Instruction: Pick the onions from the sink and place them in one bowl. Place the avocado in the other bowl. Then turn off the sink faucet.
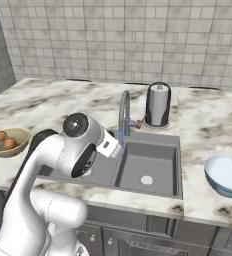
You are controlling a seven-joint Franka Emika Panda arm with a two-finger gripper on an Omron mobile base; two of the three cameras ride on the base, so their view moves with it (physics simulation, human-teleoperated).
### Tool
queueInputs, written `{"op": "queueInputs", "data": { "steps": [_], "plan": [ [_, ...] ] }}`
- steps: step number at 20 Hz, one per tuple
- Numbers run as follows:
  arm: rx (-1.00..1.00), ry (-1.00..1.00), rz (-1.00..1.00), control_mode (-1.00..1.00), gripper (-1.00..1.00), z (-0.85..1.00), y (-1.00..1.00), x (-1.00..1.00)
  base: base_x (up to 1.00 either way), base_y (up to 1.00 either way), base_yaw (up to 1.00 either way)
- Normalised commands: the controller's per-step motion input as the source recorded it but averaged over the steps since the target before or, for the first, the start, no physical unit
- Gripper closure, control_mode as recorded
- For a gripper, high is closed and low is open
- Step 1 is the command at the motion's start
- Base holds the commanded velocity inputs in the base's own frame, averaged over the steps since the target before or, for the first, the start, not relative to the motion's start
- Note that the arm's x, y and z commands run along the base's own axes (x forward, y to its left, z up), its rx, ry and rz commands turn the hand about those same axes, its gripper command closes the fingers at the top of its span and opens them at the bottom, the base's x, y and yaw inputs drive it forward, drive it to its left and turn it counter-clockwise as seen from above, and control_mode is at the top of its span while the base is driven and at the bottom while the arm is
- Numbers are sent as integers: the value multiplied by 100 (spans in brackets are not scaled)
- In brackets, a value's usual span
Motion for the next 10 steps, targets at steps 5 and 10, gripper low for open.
{"op": "queueInputs", "data": {
  "steps": [5, 10],
  "plan": [
    [0, 7, -14, -100, 100, 0, -100, -26, 0, 0, 0],
    [0, 15, -17, -100, 100, 0, -100, -4, 0, 0, 0]
  ]
}}
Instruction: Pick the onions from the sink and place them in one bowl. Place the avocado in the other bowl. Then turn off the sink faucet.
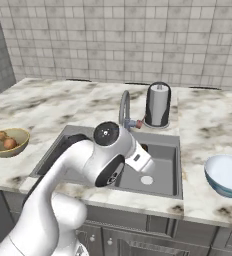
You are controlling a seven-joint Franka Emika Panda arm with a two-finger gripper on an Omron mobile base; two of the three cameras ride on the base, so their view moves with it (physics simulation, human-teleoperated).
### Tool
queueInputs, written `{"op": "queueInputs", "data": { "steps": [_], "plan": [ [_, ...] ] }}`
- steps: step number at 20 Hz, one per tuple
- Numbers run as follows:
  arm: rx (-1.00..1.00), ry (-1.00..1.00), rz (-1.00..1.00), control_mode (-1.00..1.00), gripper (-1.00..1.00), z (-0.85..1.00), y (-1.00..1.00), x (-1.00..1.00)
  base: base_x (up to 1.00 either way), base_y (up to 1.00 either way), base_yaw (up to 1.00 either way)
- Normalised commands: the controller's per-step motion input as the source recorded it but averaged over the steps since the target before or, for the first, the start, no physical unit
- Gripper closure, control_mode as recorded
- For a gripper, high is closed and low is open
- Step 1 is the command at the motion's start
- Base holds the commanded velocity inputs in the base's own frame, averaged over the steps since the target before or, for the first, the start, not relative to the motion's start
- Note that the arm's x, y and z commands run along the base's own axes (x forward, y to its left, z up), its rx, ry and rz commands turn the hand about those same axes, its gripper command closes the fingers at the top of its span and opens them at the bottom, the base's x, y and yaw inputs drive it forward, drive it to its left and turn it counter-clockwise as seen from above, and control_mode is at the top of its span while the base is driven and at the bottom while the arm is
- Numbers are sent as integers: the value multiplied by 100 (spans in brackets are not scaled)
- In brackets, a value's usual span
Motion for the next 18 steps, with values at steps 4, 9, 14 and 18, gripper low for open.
{"op": "queueInputs", "data": {
  "steps": [4, 9, 14, 18],
  "plan": [
    [0, 12, -15, -100, 100, -2, -95, 0, 0, 0, 0],
    [0, 0, -4, -100, 100, -25, -82, 4, 0, 0, 0],
    [0, 3, 0, -100, 100, -18, -76, 4, 0, 0, 0],
    [0, 4, 0, -100, 100, -6, -67, 1, 0, 0, 0]
  ]
}}
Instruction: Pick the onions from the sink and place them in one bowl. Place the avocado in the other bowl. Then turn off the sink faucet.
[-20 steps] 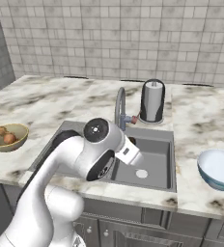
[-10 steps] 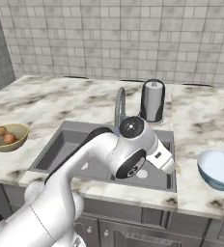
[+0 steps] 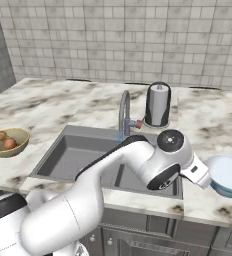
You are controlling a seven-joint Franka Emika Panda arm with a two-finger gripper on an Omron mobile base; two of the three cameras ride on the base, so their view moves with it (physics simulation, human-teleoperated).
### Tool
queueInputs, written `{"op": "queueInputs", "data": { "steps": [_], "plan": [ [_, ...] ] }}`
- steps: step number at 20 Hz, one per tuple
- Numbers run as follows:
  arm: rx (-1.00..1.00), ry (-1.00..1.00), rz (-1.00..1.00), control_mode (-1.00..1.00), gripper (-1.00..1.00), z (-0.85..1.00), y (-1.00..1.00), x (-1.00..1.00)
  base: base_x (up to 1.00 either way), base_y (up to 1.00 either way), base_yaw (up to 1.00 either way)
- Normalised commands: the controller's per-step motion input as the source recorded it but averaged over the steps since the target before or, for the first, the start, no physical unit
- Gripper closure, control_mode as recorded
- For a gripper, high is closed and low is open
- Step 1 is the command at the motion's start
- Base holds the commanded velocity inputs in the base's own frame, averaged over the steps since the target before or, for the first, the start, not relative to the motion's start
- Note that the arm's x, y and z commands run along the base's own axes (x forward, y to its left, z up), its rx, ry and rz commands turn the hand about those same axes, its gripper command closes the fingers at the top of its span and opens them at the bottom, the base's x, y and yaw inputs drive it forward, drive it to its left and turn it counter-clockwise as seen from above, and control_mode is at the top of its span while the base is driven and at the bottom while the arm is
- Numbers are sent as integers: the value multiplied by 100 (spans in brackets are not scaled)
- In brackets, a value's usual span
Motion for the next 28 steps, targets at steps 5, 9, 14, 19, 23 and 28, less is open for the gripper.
{"op": "queueInputs", "data": {
  "steps": [5, 9, 14, 19, 23, 28],
  "plan": [
    [0, 1, 0, -100, 100, 0, -52, 6, 0, 0, 0],
    [0, 0, 0, -100, 100, -5, -38, 23, 0, 0, 0],
    [2, 0, 0, -100, 100, -15, -26, 27, 0, 0, 0],
    [1, 0, 0, -100, 100, -16, -23, 25, 0, 0, 0],
    [0, 1, 0, -100, 100, -15, -25, 28, 0, 0, 0],
    [0, 2, 0, -100, 100, -14, -24, 21, 0, 0, 0]
  ]
}}
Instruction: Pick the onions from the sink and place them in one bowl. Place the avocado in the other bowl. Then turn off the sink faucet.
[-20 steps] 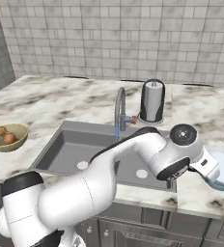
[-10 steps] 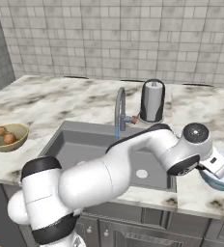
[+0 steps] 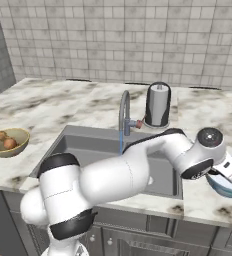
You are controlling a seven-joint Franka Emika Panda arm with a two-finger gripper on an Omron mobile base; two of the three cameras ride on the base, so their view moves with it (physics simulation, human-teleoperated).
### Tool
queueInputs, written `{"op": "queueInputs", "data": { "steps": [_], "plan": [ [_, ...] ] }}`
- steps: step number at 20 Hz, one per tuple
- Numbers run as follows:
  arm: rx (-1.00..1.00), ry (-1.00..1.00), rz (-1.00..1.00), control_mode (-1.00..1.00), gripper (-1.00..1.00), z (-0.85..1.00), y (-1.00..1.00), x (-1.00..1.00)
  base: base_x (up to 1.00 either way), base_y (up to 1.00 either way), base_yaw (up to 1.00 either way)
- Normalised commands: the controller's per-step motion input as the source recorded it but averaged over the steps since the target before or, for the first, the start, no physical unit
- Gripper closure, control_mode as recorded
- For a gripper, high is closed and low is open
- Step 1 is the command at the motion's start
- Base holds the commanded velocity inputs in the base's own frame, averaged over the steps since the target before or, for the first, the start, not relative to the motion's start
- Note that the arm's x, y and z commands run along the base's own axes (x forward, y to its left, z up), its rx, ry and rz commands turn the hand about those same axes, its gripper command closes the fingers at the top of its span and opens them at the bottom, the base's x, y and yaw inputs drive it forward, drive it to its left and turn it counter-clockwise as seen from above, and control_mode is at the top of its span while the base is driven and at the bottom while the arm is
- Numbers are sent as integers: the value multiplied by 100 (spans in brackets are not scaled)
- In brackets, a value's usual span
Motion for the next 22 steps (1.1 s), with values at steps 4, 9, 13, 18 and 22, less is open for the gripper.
{"op": "queueInputs", "data": {
  "steps": [4, 9, 13, 18, 22],
  "plan": [
    [0, 2, 1, -100, 100, -15, -32, 15, 0, 0, 0],
    [0, 2, 1, -100, -100, -14, -32, 18, 0, 0, 0],
    [0, 6, 0, -100, -100, -3, -5, 33, 0, 0, 0],
    [0, 10, 0, -100, -100, 0, 0, 17, 0, 0, 0],
    [0, 11, 0, -100, -100, -2, -17, 0, 0, 0, 0]
  ]
}}
